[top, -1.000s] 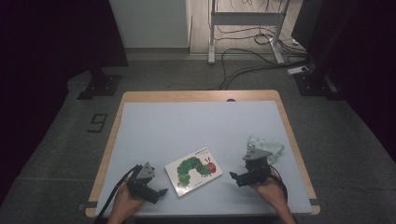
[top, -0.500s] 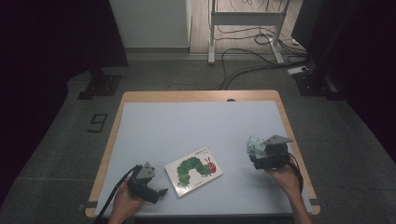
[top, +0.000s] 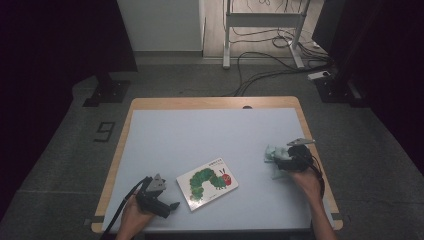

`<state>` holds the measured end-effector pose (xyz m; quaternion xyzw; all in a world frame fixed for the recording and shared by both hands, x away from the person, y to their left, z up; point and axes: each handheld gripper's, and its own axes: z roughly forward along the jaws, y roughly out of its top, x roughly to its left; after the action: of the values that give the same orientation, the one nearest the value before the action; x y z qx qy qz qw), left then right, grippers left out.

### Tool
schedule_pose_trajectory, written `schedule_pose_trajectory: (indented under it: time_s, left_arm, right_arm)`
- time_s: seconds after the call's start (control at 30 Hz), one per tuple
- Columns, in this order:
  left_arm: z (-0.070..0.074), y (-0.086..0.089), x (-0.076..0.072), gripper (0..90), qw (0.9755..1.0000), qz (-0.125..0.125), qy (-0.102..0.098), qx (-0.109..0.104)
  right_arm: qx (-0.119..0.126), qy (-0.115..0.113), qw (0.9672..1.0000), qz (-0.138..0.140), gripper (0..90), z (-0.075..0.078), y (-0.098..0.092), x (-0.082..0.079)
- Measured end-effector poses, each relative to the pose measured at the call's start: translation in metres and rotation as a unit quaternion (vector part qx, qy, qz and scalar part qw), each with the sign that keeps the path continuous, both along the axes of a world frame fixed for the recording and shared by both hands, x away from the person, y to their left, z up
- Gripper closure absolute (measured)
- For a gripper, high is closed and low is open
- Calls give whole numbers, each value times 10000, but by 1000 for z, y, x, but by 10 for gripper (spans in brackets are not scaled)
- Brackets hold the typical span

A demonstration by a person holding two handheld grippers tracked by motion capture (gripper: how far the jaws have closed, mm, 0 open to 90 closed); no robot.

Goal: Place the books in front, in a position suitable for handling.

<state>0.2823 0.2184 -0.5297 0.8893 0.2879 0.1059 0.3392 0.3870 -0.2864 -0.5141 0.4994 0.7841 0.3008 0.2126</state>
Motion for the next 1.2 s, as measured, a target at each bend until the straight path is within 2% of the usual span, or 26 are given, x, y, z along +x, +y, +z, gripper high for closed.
schedule_pose_trajectory:
  time_s: [0.1,0.23,0.4,0.43,0.5,0.57,0.7,1.07,1.2]
  left_arm:
    - [0,0,0,0,10000,0,1,-4]
    - [0,0,0,0,10000,0,0,-2]
    - [0,0,0,0,10000,4,-2,1]
    - [0,0,0,0,10000,4,-2,1]
    - [0,0,0,0,10000,0,-1,-3]
    - [0,0,0,0,10000,1,0,-5]
    - [0,0,0,0,10000,1,-1,-6]
    - [0,0,0,0,10000,4,0,-4]
    - [0,0,0,0,10000,6,0,-6]
  right_arm:
    - [-9,65,10000,-30,245,-6,-3,4]
    - [11,20,10000,-78,284,-9,-4,4]
    - [-101,28,9998,-161,541,-5,-6,2]
    - [-101,28,9998,-161,541,-5,-6,2]
    - [-219,-3,9996,-193,647,-4,-6,0]
    - [-243,-30,9995,-217,677,-4,-6,0]
    - [-190,-63,9995,-225,709,-3,-7,-2]
    - [126,-158,9997,-106,713,13,-14,-15]
    - [347,-215,9992,6,707,22,-14,-25]
